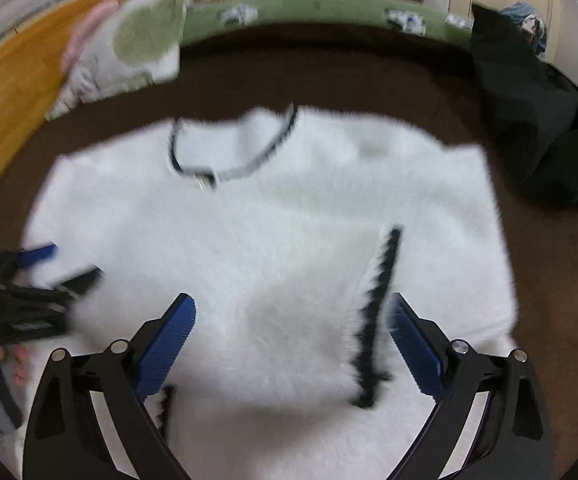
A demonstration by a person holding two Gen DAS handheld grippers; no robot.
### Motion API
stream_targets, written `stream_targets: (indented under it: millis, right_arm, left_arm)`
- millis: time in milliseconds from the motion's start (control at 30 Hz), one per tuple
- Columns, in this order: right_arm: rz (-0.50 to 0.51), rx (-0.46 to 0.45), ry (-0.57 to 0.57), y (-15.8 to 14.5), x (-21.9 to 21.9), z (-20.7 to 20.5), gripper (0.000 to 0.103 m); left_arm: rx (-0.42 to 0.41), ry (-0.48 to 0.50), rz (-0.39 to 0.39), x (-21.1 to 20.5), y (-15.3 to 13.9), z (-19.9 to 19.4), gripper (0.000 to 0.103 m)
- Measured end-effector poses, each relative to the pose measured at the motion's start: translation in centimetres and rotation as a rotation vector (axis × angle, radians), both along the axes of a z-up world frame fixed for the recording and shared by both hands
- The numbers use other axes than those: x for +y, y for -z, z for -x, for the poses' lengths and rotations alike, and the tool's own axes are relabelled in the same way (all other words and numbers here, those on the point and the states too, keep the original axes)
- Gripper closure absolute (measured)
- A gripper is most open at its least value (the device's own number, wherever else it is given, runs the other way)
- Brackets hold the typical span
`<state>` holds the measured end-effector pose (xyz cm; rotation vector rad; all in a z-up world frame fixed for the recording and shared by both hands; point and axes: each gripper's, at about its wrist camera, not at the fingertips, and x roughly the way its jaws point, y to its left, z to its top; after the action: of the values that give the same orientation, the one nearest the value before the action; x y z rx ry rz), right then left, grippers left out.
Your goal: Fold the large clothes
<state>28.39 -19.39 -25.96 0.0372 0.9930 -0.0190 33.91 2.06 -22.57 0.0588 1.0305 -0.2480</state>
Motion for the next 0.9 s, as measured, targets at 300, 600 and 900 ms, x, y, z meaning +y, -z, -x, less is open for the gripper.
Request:
stream_targets:
  millis: [300,600,900]
  right_arm:
    - [-0.001,-0.058,0.015,1.9,-0.5,-0.5,0.005]
    - [-0.01,-0.067,-0.002,0.4,-0.7,0.8,0.005]
    - [0.027,-0.161,-0.049,-6.7,-1.3,7.3,0.005]
  left_arm:
    - [-0.049,-0.017,0.045,0.1,0.8,-0.5,0.005]
    - [-0.056,-0.013,0.033,0.1,0.5,-0.4,0.005]
    - [-0.058,0.0,0.003,1.3,-4.5,3.0,0.006]
